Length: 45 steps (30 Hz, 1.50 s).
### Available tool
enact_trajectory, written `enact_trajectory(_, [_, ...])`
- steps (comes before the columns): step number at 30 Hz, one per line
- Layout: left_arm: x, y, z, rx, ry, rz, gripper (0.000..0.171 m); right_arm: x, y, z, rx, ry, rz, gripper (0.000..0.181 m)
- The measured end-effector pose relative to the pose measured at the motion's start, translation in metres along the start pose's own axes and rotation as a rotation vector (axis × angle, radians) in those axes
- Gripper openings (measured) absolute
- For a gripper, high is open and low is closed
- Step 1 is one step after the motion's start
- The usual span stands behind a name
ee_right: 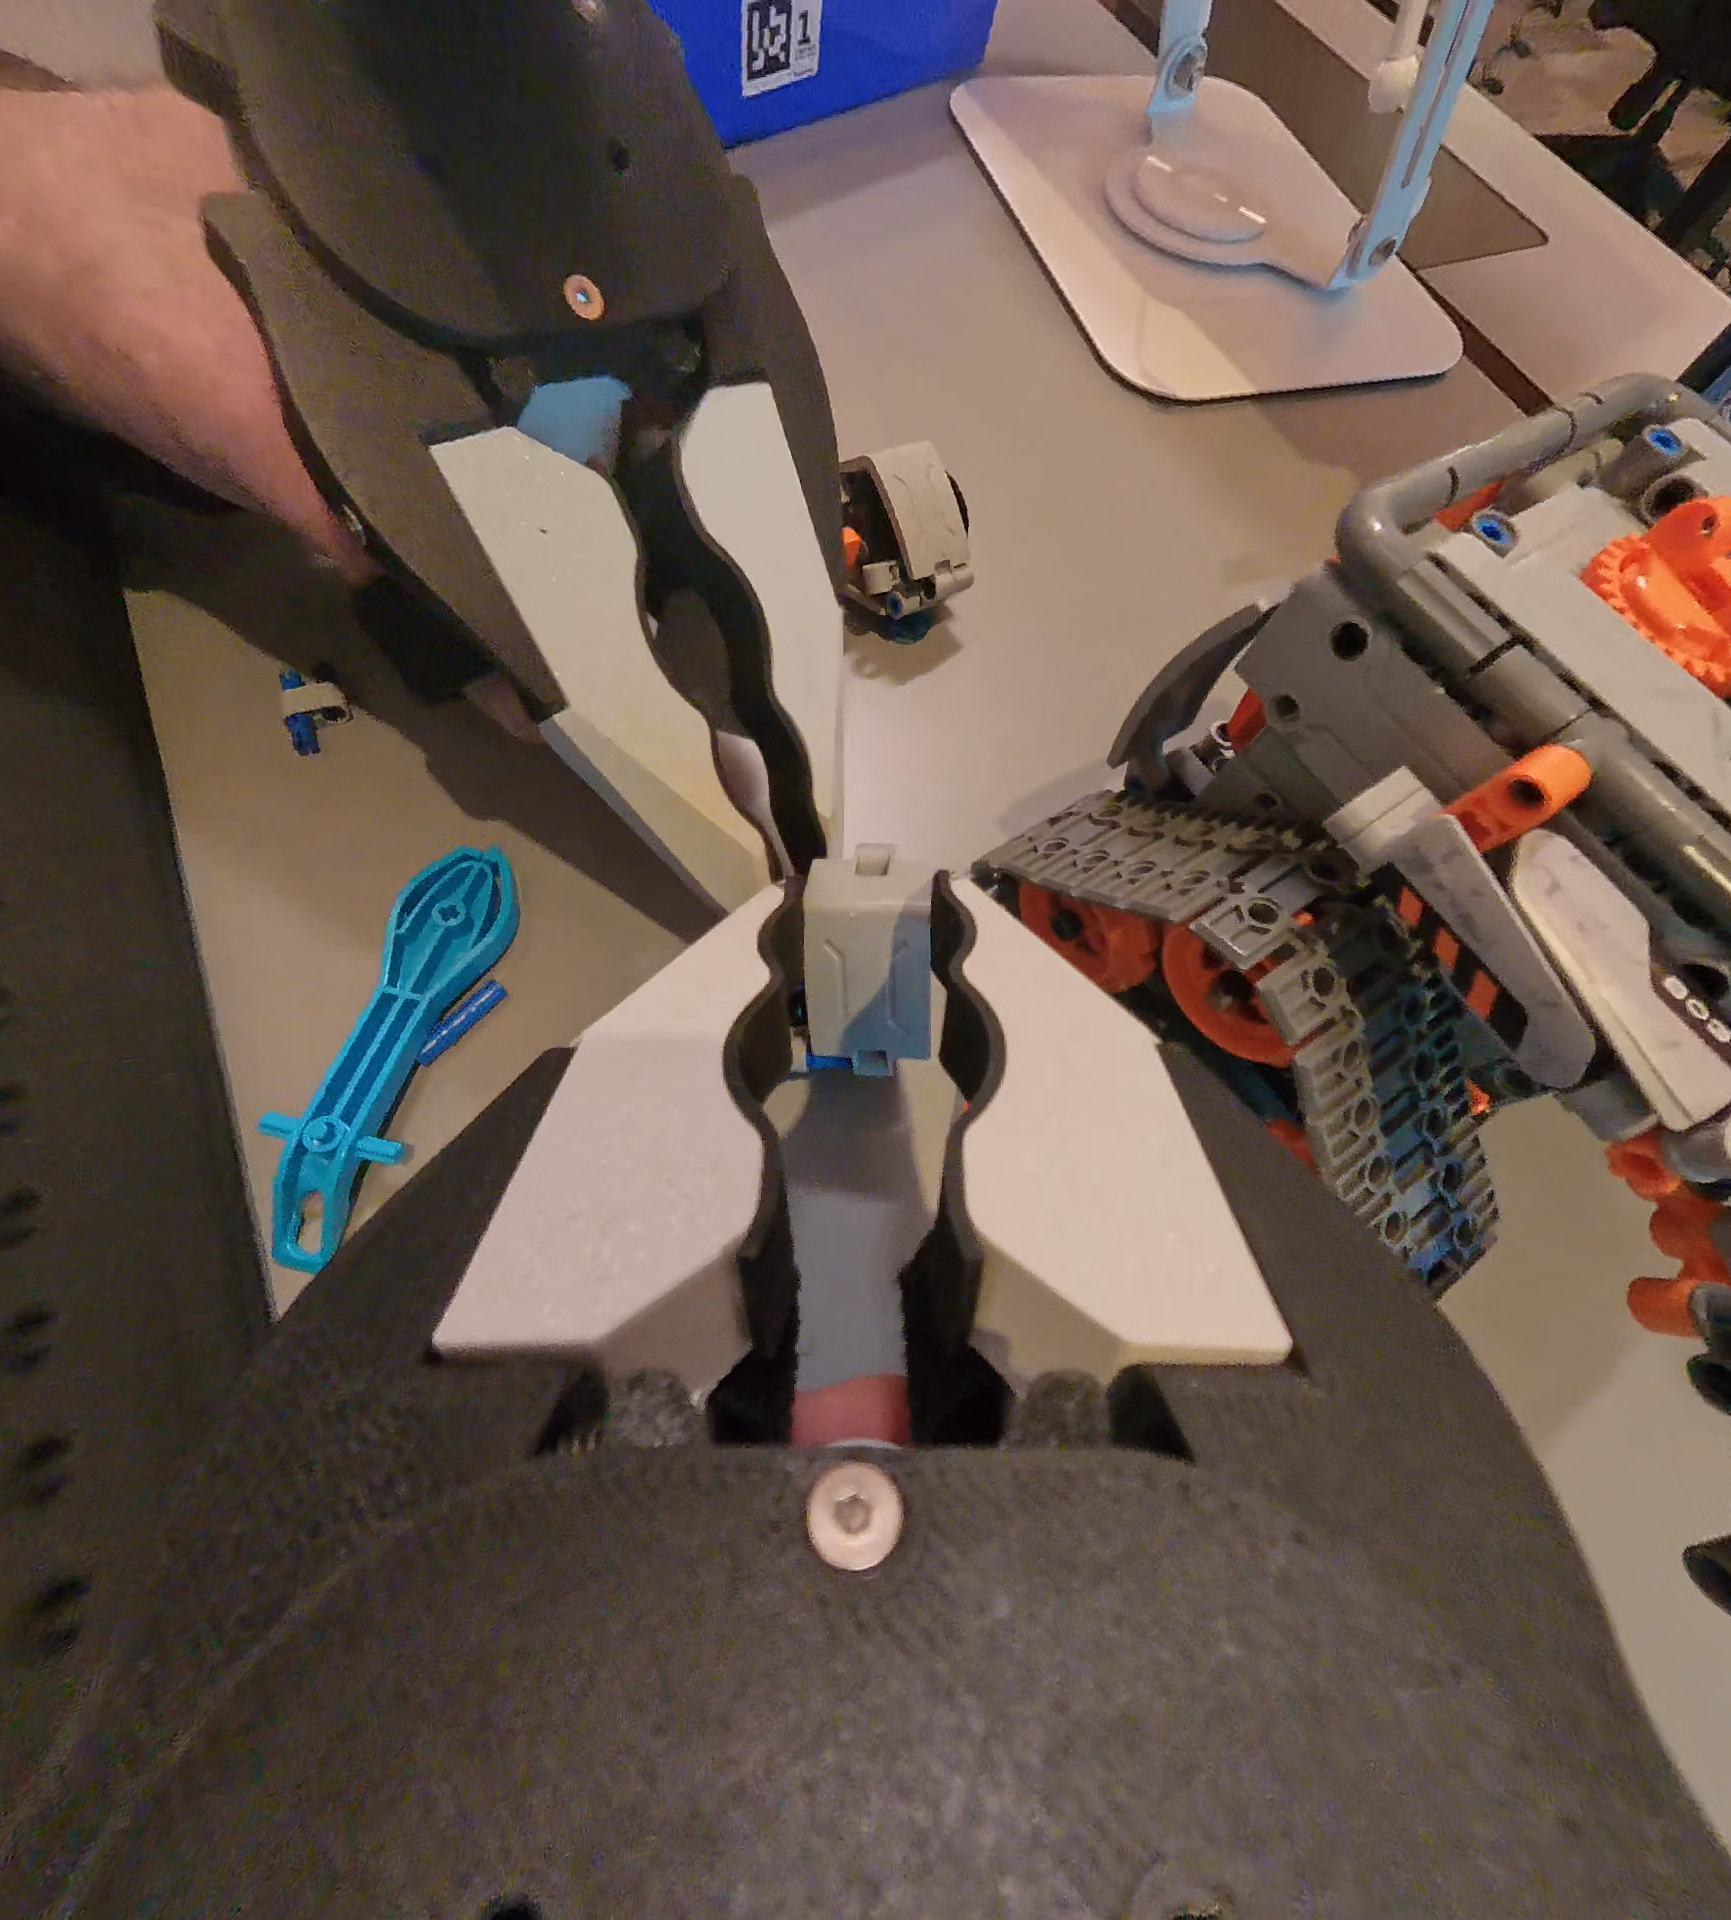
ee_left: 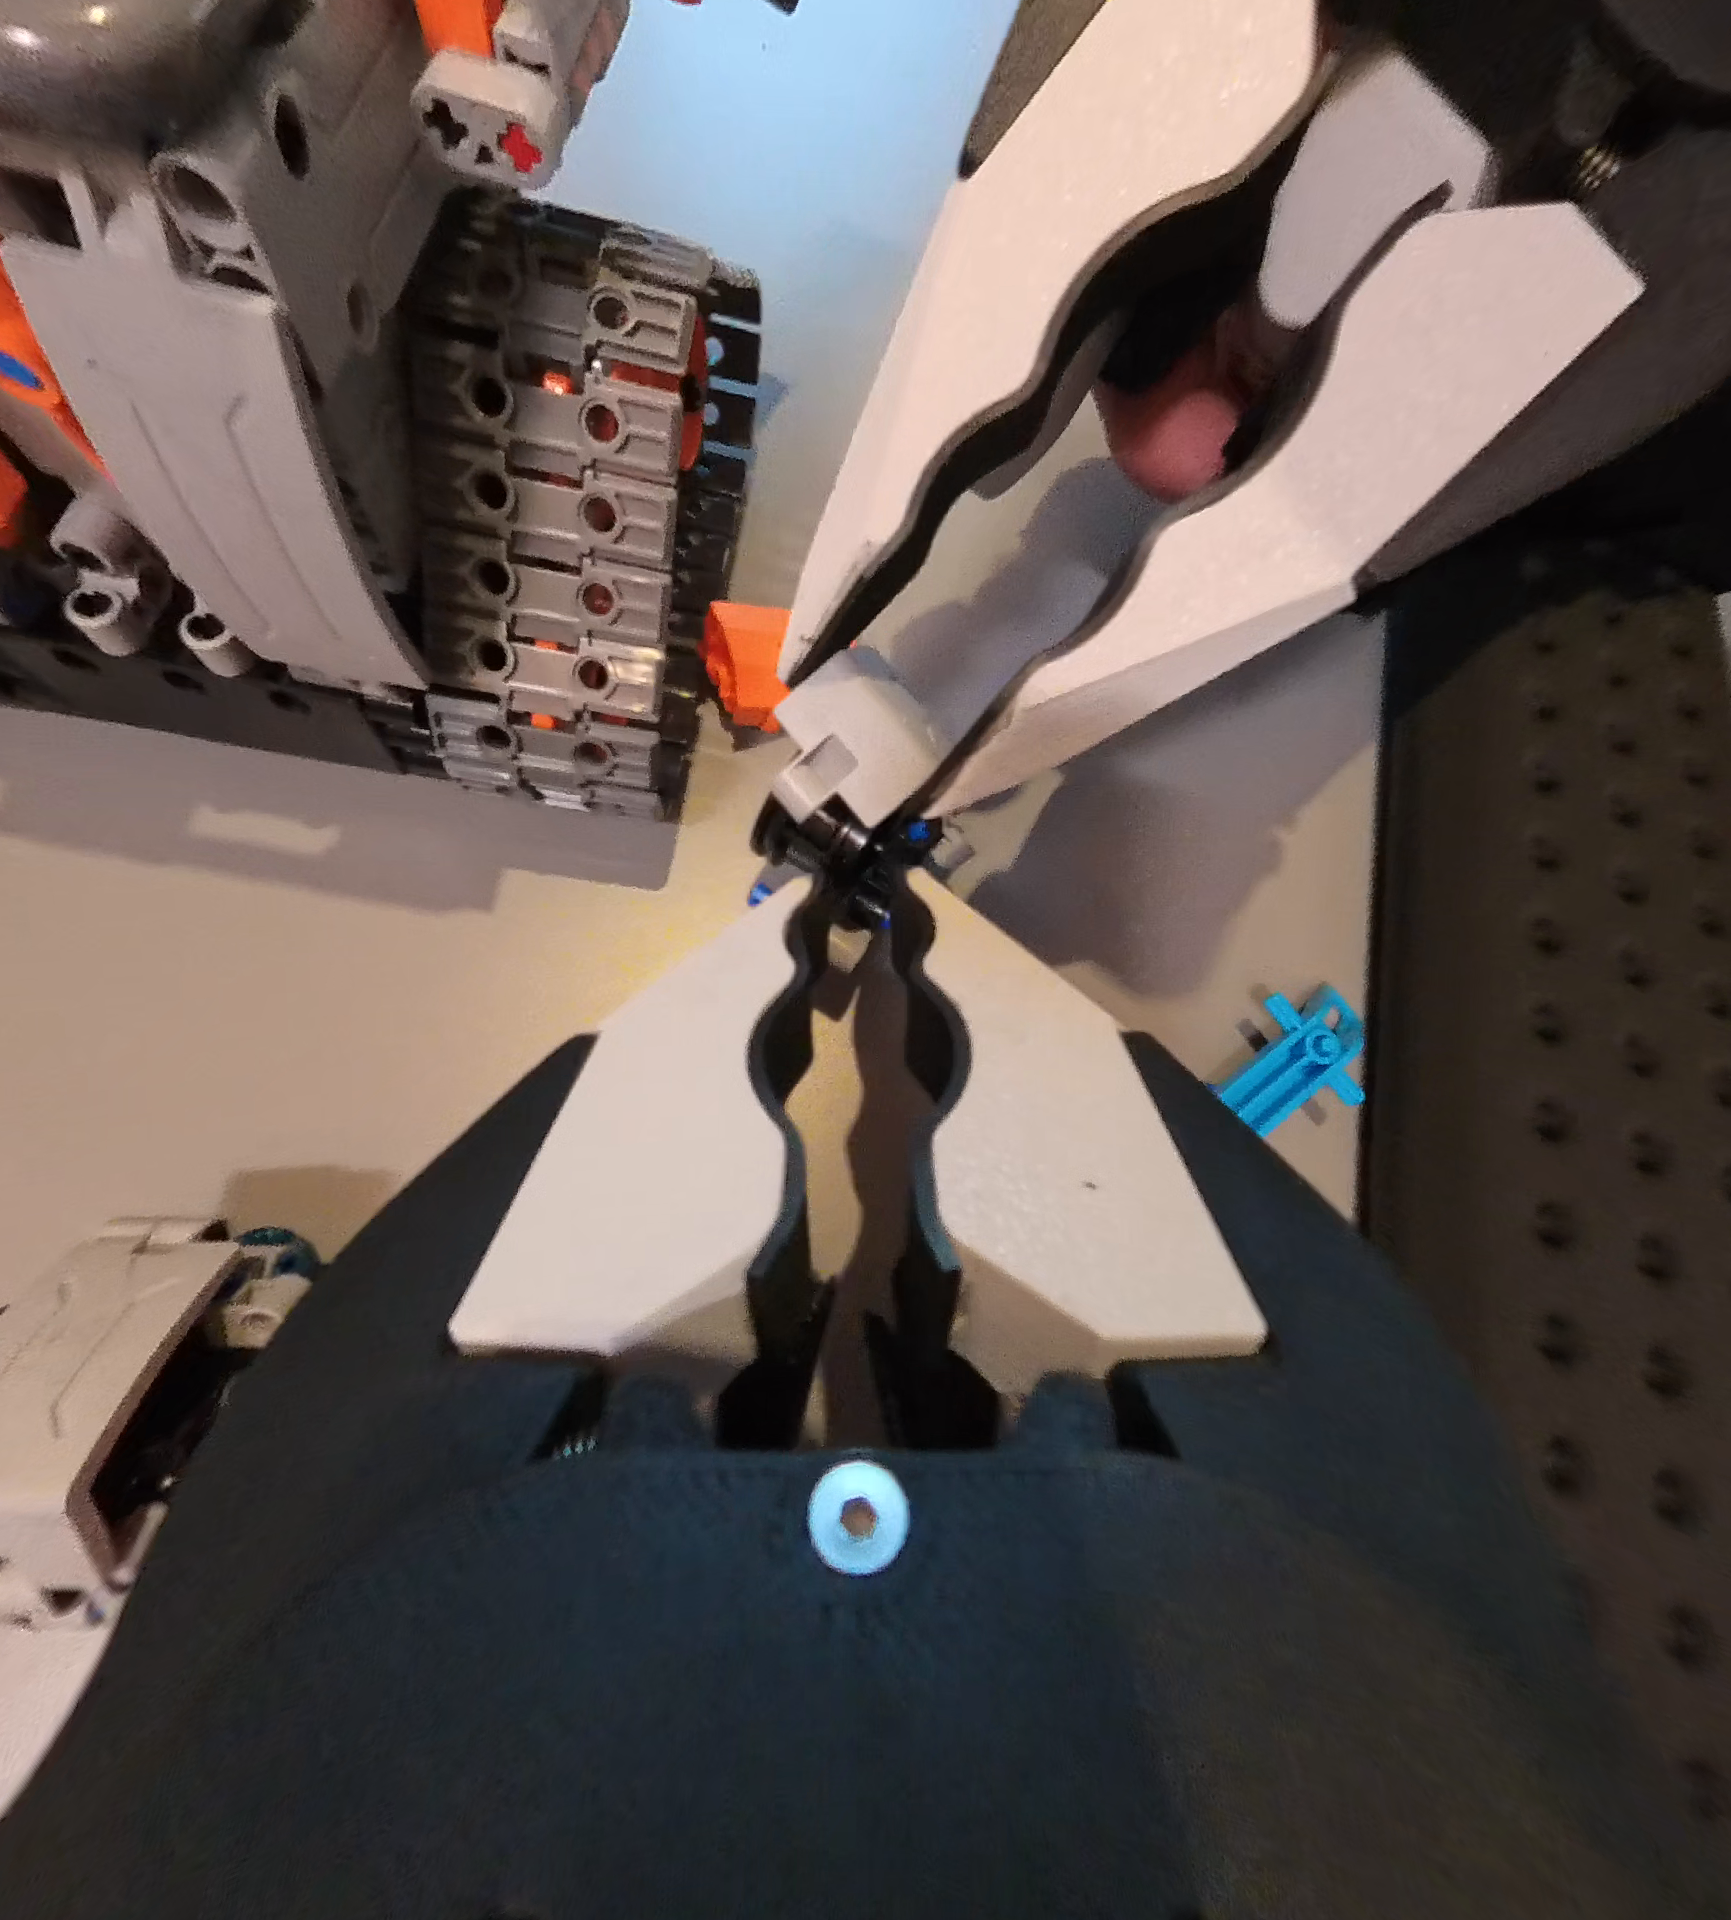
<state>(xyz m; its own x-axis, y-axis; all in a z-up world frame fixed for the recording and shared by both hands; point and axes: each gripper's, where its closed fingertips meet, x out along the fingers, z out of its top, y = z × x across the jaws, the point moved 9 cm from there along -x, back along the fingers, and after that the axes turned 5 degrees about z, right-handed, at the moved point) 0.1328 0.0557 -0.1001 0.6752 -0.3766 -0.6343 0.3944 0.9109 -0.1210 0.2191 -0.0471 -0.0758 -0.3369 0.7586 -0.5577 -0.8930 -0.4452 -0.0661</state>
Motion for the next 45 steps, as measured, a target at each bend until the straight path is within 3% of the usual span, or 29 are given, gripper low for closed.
enact_trajectory(6, [-0.012,0.005,0.002,0.035,0.004,0.033,0.017,-0.004,-0.001,-0.001,-0.007,0.003,0.021,0.021])
enact_trajectory(11, [-0.001,0.000,-0.013,0.065,0.167,-0.044,0.031,-0.001,0.000,-0.006,0.001,0.052,0.097,0.021])
enact_trajectory(15, [0.007,-0.007,-0.009,0.048,0.149,-0.102,0.018,0.003,0.002,-0.010,0.002,0.081,0.128,0.021])
enact_trajectory(25, [0.006,-0.011,-0.005,0.061,0.106,-0.114,0.013,0.003,0.001,-0.012,0.034,0.092,0.136,0.022])
enact_trajectory(45, [0.013,-0.026,-0.004,0.377,0.148,-0.018,0.007,-0.001,-0.001,-0.015,0.007,0.077,0.194,0.021])
